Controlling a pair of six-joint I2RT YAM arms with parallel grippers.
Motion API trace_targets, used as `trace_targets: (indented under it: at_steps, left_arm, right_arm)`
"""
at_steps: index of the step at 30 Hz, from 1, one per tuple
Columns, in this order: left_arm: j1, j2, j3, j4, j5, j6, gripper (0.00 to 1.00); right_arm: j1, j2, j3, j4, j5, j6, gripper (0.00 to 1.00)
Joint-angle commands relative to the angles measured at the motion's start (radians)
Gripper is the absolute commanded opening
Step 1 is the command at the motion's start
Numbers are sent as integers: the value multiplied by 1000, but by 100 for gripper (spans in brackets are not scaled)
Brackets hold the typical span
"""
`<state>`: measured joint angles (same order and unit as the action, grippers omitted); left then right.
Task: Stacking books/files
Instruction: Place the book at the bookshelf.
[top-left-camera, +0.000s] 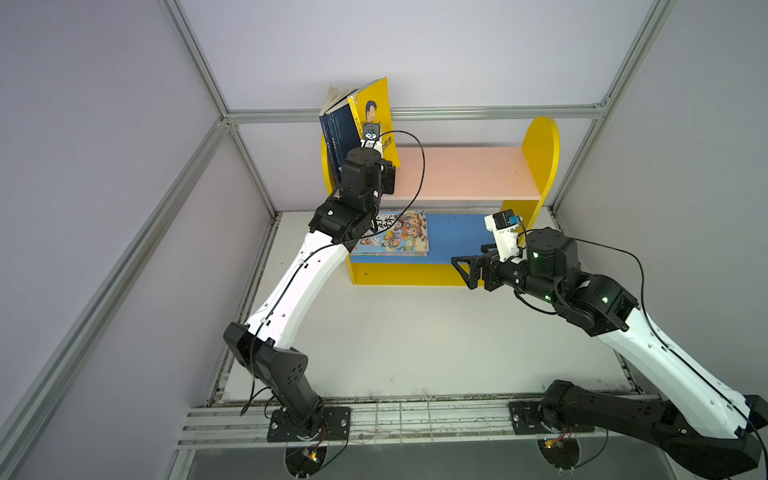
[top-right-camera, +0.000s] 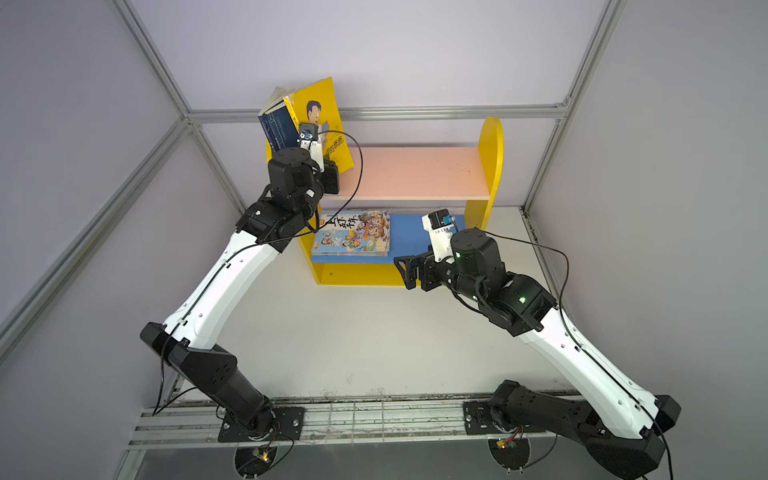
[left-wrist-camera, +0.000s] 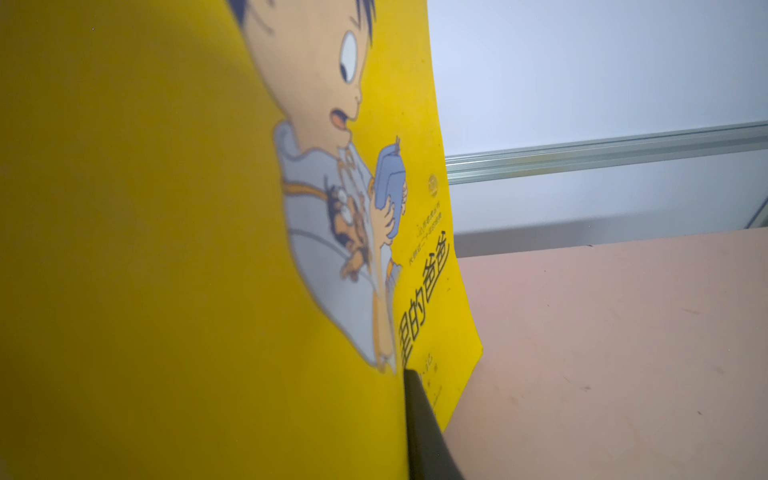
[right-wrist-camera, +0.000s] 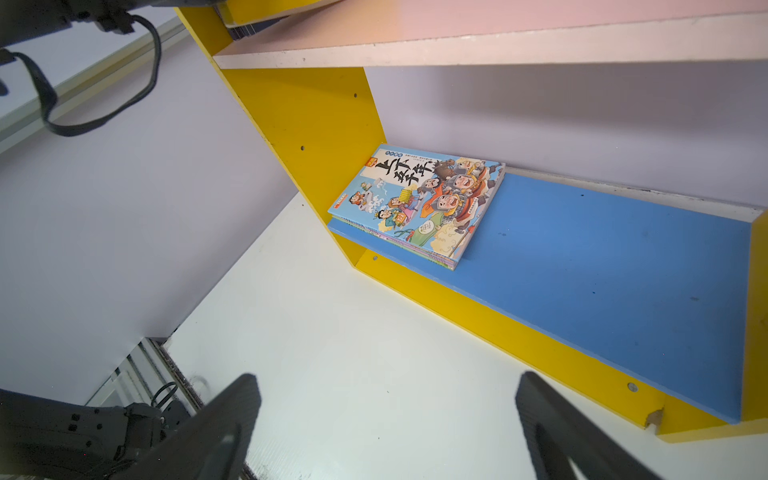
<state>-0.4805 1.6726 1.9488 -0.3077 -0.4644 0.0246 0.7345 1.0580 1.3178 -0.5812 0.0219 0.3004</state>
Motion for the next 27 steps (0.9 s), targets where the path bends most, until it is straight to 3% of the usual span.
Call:
trace_targets:
  at_steps: [1,19,27]
  left_arm:
    - [1,13,-49,169,-45,81,0]
    - [42,69,4,165,-81,99,0]
    - [43,41,-37,135,-62,40,0]
  right_arm:
    - [0,-1,-9,37,-2,-16,100]
    - [1,0,-28,38,-7,-31,100]
    - [-1,7,-30,23,-14,-28,100]
